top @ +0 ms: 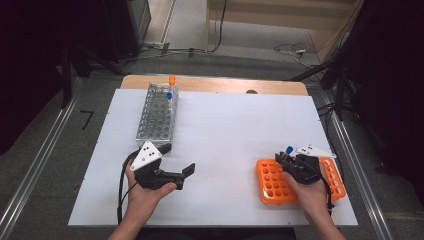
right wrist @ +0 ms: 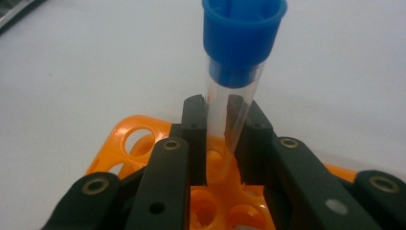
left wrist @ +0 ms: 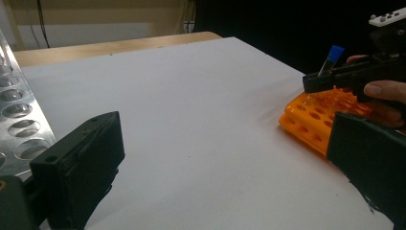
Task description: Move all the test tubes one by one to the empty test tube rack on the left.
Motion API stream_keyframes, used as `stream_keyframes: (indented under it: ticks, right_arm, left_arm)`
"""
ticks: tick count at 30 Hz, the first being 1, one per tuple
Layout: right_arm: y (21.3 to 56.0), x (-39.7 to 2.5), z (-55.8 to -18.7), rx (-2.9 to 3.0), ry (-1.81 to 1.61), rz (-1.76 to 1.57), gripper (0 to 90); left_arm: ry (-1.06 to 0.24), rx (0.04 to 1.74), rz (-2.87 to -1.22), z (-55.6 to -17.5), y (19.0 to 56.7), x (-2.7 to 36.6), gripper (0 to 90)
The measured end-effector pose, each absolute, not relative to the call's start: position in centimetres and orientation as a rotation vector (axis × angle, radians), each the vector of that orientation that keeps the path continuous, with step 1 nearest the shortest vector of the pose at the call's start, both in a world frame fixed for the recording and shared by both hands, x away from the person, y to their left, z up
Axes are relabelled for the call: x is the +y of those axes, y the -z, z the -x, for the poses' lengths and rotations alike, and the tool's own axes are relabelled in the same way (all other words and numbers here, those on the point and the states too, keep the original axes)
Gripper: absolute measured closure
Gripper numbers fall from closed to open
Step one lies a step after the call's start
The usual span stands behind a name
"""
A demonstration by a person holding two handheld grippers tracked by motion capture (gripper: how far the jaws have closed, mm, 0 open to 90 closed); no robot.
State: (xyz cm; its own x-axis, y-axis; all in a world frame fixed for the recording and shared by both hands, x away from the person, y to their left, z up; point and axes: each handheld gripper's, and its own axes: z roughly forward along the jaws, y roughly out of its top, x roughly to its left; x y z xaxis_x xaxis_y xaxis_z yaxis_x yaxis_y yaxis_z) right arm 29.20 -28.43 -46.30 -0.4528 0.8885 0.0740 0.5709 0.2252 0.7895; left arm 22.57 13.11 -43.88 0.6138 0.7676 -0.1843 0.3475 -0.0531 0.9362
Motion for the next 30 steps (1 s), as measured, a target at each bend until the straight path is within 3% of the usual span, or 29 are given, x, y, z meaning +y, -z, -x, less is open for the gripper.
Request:
stream_keyframes:
  ticks: [13, 30]
  right_arm:
    - [44.8, -28.1, -27.5, 2.054, -1.228, -1.202, 74.1]
    - [44.3, -24.3, -24.9, 2.191, -1.371, -1.009, 74.2]
  left_arm:
    - [-0.440, 0.894, -1.678, -22.5, 43.7, 11.8, 0.0]
    - [-0.378, 0.833, -1.702, -22.6, 43.6, 9.3, 0.6]
